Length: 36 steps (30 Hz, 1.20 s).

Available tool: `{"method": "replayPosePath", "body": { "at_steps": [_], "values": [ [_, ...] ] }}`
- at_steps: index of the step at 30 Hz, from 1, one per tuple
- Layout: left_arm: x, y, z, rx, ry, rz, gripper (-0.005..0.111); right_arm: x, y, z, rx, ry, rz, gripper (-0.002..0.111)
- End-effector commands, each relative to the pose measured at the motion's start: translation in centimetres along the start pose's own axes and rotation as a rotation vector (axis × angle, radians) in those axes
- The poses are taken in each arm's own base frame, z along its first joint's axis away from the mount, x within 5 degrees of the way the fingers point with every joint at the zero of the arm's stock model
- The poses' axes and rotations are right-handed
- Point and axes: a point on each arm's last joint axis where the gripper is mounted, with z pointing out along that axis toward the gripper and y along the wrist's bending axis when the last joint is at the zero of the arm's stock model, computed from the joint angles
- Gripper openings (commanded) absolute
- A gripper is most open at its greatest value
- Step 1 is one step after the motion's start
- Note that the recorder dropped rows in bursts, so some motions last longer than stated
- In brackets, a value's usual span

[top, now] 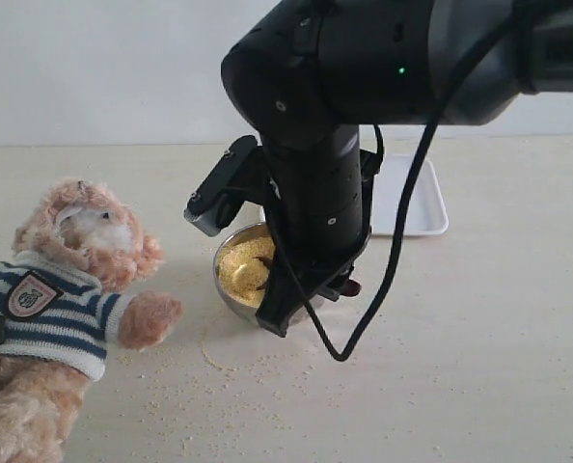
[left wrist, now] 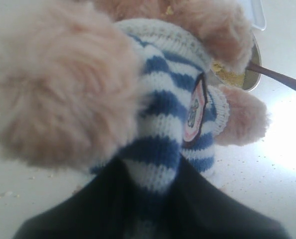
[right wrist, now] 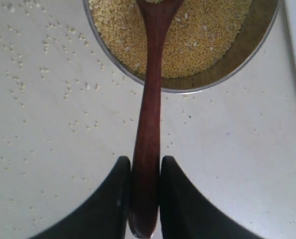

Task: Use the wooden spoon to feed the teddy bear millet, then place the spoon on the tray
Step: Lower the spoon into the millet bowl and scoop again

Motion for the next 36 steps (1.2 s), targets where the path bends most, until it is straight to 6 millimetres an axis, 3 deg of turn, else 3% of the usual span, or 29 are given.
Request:
{"method": "replayPosePath", "body": {
  "at_steps": [1, 18, 36],
  "values": [
    [0.0, -0.2, -0.1, 0.012, -0.012, -0.001, 0.005, 0.5, -0.8, -0.8, -0.03, -0.019, 0.045, 0.0],
    [0.0, -0.2, -0.1, 0.012, -0.012, -0.001, 0.005, 1.6, -2.4, -2.3, -0.21, -0.088, 0.19, 0.0],
    [0.0, -0.2, -0.1, 0.012, -0.012, -0.001, 0.005, 2.6, -3.0, -2.5, -0.222, -0.08, 0.202, 0.0]
  ]
}}
